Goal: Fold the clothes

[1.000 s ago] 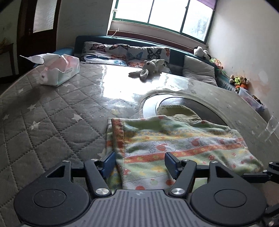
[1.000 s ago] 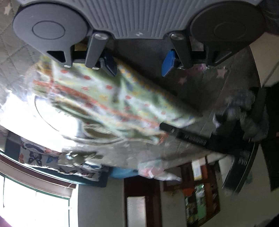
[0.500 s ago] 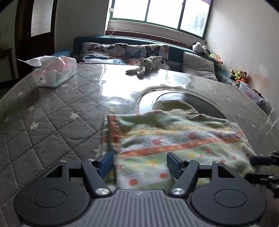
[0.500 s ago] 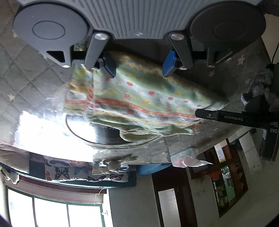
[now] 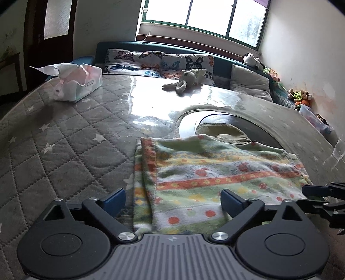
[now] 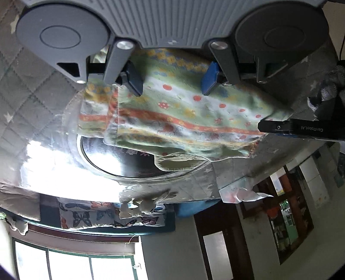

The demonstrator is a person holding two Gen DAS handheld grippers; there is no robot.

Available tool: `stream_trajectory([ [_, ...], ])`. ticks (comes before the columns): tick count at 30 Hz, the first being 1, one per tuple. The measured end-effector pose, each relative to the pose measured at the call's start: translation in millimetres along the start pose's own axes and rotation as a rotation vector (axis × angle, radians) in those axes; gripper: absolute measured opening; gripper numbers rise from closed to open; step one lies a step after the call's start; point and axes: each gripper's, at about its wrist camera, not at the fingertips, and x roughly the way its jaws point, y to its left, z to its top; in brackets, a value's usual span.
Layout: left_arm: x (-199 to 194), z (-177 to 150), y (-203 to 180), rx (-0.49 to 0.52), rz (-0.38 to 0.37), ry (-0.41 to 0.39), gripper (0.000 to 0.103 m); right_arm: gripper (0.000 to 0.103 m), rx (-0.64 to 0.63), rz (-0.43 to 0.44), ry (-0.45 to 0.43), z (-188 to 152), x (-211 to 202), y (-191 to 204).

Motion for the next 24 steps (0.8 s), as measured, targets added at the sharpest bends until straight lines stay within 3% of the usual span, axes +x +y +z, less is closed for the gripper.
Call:
stream_trajectory([
  [3,0.3,1.5,3.6,-0.009,0.001,0.003,0.103,0.073,0.006,-0.003,-0.021,2.5,-4.6,-0.7],
  [13,3.4,6.3,19.4,-0.089,0.008,0.030,0.103,0.073,-0.014,0.006,-0.024,10.2,-1.0,8.7],
  [24,-6.5,14.1,34.5,-0.131,0.037,-0.005,0.103,0.073,-0.278,0.093,0.019,21.9,20.1,75.4],
])
